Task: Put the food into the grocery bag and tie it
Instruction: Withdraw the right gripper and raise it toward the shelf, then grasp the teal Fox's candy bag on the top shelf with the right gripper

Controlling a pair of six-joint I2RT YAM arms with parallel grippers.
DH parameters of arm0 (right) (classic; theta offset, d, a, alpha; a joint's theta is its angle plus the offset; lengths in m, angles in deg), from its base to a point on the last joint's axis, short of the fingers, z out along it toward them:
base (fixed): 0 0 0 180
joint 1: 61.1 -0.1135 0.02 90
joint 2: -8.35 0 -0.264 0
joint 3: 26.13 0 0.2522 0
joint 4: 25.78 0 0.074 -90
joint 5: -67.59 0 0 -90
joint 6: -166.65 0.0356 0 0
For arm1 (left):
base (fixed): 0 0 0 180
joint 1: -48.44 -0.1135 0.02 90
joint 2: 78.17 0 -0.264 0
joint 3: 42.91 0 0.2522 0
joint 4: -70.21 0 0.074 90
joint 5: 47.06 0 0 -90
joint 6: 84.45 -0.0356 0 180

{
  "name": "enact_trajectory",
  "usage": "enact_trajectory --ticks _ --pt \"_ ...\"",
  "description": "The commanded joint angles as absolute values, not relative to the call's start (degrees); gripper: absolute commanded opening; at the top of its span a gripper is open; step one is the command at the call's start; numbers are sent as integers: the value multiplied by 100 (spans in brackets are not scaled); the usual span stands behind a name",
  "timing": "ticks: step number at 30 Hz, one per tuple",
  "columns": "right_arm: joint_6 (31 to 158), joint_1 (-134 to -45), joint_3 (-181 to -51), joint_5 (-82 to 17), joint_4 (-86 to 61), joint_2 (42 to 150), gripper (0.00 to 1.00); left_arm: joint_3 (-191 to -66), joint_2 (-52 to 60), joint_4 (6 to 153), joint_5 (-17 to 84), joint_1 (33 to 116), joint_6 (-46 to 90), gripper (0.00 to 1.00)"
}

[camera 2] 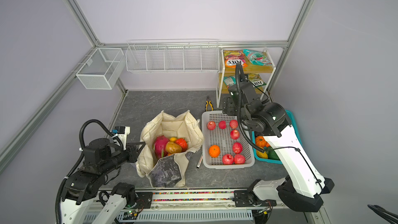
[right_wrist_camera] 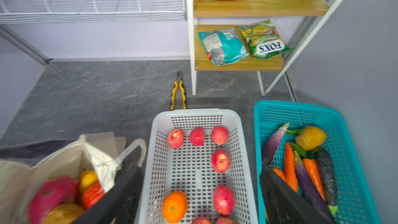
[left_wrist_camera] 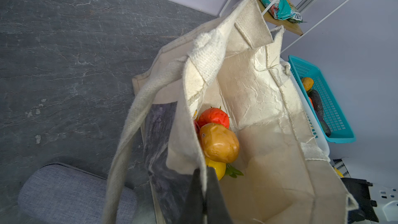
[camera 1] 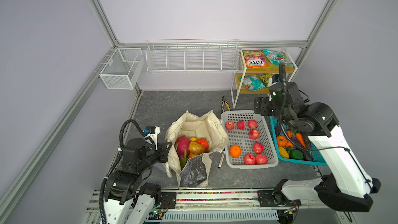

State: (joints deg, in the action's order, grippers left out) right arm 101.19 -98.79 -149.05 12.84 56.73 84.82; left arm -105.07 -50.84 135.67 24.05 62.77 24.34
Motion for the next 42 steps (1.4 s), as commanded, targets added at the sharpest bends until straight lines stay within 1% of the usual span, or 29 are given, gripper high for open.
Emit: enact_trajectory --ticks 1,3,5,10,14,17,20,28,33,36,42 --pt "9960 -9501 -14855 1523 5709 8612 88 -10475 -5228 13525 2325 6310 2402 0" --pt "9928 -9231 -14986 1562 5792 8841 88 -10478 -5279 13516 2299 6307 2407 0" --pt "9801 -8958 -15024 1313 5625 9053 88 -10466 -5327 13495 2269 6312 2392 0" --pt "9973 -7927 -14804 -292 4501 9227 88 -10467 -5360 13488 2240 6312 2390 0" --pt "10878 -6909 -14621 -1051 3342 9335 88 -10466 -5373 13497 2326 6304 2400 0" --pt "11855 -6329 -14465 -1543 2589 9543 88 -10467 -5399 13504 2365 6303 2410 0" --pt "12689 -5945 -14457 -2040 2001 9835 88 -10468 -5466 13511 2400 6303 2419 0" --pt "13732 -5785 -15823 -2508 1962 11156 88 -10457 -5554 13504 2451 6303 2442 0" --pt "13974 -5785 -16750 -2473 2123 11803 97 -10457 -5582 13509 2474 6303 2458 0" --pt "14137 -5785 -16938 -2359 2132 11955 100 -10461 -5646 13503 2470 6295 2454 0" --pt "14309 -5776 -17286 -2424 2137 12237 89 -10454 -5750 13488 2499 6294 2464 0"
